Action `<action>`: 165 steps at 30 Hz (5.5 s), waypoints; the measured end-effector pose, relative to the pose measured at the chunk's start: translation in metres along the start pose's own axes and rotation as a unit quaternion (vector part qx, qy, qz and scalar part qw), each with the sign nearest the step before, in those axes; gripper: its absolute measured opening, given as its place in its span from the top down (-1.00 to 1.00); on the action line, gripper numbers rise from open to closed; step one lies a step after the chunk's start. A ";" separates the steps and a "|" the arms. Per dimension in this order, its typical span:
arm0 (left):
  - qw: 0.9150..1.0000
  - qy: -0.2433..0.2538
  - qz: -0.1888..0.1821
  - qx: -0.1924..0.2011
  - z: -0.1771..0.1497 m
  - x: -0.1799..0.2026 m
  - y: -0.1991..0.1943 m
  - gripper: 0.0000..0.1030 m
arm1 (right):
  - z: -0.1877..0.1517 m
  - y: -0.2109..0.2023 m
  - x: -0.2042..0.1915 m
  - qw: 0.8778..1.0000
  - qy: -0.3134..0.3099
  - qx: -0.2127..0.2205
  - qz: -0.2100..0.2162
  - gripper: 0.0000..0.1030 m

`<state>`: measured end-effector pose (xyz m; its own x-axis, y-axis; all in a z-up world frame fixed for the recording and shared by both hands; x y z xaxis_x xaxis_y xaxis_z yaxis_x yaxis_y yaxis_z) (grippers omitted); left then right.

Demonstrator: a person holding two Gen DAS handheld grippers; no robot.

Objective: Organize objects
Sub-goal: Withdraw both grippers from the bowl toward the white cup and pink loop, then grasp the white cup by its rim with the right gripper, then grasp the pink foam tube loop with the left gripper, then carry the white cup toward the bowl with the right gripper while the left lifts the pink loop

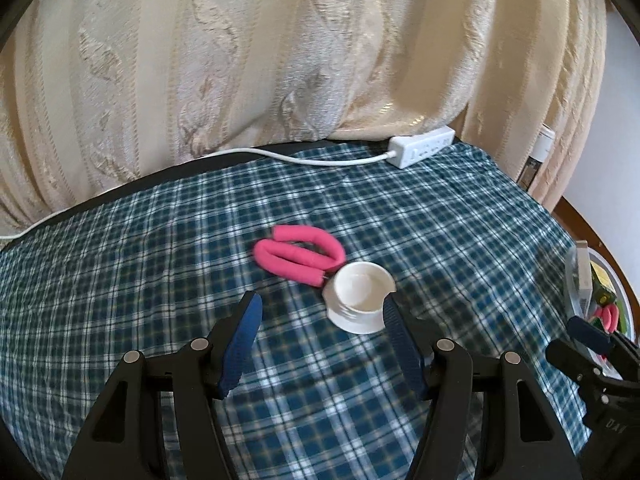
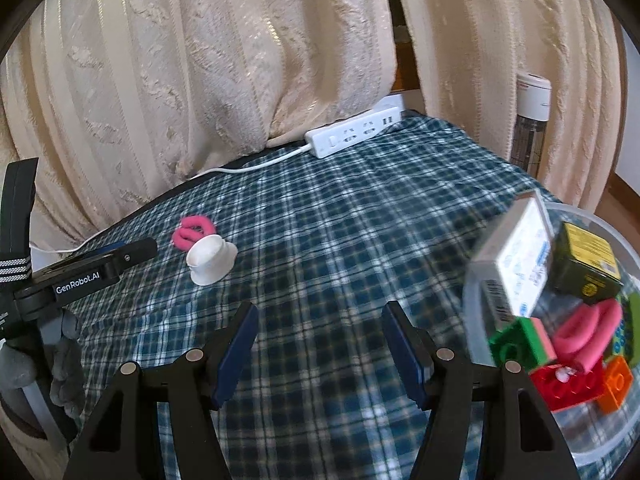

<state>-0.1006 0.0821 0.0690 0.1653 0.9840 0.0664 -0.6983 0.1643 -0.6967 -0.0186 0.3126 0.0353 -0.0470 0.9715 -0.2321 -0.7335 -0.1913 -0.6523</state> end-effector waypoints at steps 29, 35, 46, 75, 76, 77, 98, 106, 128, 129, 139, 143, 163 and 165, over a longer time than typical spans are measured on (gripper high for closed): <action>0.997 -0.072 0.033 -0.009 0.003 -0.065 0.014 -0.25 | 0.030 0.108 -0.098 0.992 -0.091 -0.055 0.071 -0.33; 0.996 -0.076 0.034 -0.015 0.000 -0.068 0.018 -0.25 | 0.029 0.124 -0.109 0.990 -0.096 -0.064 0.077 -0.33; 0.996 -0.071 0.041 -0.027 -0.005 -0.068 0.029 -0.25 | 0.035 0.139 -0.105 0.990 -0.088 -0.078 0.072 -0.33; 0.997 -0.029 0.057 -0.044 -0.001 -0.025 0.049 -0.25 | 0.010 0.085 -0.049 0.993 -0.084 -0.064 0.051 -0.05; 0.997 -0.029 0.056 -0.045 0.000 -0.022 0.050 -0.25 | 0.009 0.082 -0.046 0.993 -0.082 -0.063 0.051 -0.05; 0.997 -0.032 0.052 -0.048 0.002 -0.020 0.052 -0.25 | 0.008 0.080 -0.044 0.994 -0.079 -0.062 0.052 -0.05; 0.980 -0.175 0.057 -0.071 0.022 -0.003 0.098 -0.26 | -0.010 0.057 -0.023 0.993 -0.051 -0.050 0.089 -0.05; 0.975 -0.197 0.065 -0.078 0.022 0.002 0.115 -0.26 | -0.012 0.056 -0.022 0.993 -0.052 -0.053 0.091 -0.05; 0.985 -0.137 0.099 -0.040 0.020 0.005 0.104 -0.03 | -0.016 0.057 -0.027 0.992 -0.064 -0.058 0.092 -0.05; 0.985 -0.133 0.100 -0.037 0.020 0.006 0.101 -0.03 | -0.016 0.057 -0.027 0.992 -0.064 -0.058 0.092 -0.05; 0.990 -0.104 0.087 -0.022 0.011 0.016 0.066 -0.03 | -0.013 0.055 -0.025 0.993 -0.061 -0.048 0.093 -0.05; 0.992 -0.097 0.084 -0.020 0.004 0.018 0.054 -0.03 | -0.013 0.054 -0.023 0.993 -0.056 -0.043 0.094 -0.05; 0.997 -0.056 0.054 0.003 -0.028 0.023 -0.003 -0.04 | -0.009 0.045 -0.009 0.997 -0.018 -0.019 0.075 -0.05; 0.997 -0.054 0.050 0.004 -0.031 0.024 -0.008 -0.04 | -0.012 0.041 -0.009 0.997 -0.018 -0.017 0.070 -0.05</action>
<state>-0.0700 0.1023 0.0539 0.0189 0.9971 0.0732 -0.7129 0.0648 -0.6983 -0.0403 0.2945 0.0018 -0.1719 0.9391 -0.2975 -0.6951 -0.3296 -0.6389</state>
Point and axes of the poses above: each gripper's, at about its wrist camera, not at the fingertips, and y roughly the way its jaws point, x to its right, z to its top, the point moved 2 cm from there along y, roughly the way its jaws point, and after that the axes turned 2 degrees about x, right-handed, at the moved point
